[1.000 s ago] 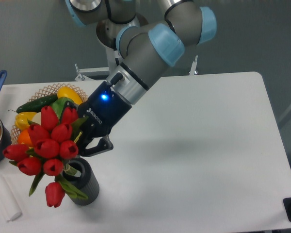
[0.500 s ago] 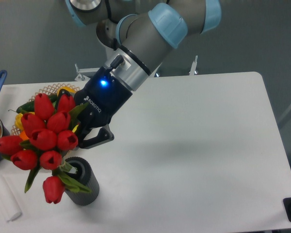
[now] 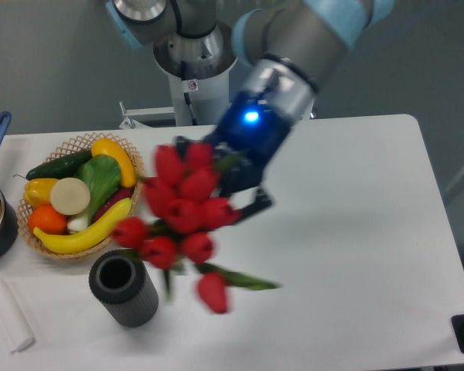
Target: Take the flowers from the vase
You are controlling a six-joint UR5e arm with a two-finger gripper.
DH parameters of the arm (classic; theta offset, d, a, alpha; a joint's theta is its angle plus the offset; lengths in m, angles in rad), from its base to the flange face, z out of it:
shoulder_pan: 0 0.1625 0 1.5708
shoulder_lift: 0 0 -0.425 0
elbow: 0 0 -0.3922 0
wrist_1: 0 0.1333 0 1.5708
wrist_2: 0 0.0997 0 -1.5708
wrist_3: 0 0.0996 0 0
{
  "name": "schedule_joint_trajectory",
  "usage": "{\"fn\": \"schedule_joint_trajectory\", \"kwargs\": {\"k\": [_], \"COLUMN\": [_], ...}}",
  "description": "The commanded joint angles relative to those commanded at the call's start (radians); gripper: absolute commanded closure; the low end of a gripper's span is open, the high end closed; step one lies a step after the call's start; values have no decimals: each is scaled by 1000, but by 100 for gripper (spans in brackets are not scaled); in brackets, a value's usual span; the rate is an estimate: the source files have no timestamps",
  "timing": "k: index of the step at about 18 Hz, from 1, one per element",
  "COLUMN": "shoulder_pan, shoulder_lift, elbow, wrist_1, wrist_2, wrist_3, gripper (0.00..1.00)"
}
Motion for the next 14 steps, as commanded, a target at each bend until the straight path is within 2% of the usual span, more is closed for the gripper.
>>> {"fn": "schedule_joint_trajectory", "kwargs": {"k": [6, 9, 14], "shoulder_pan": [101, 108, 106], "shoulder_lift": [-14, -12, -11], "elbow": [-40, -71, -77], "wrist_1": [2, 2, 0], "wrist_2": [-52, -54, -52], "wrist_3": [135, 201, 198], "gripper": [66, 66, 66]}}
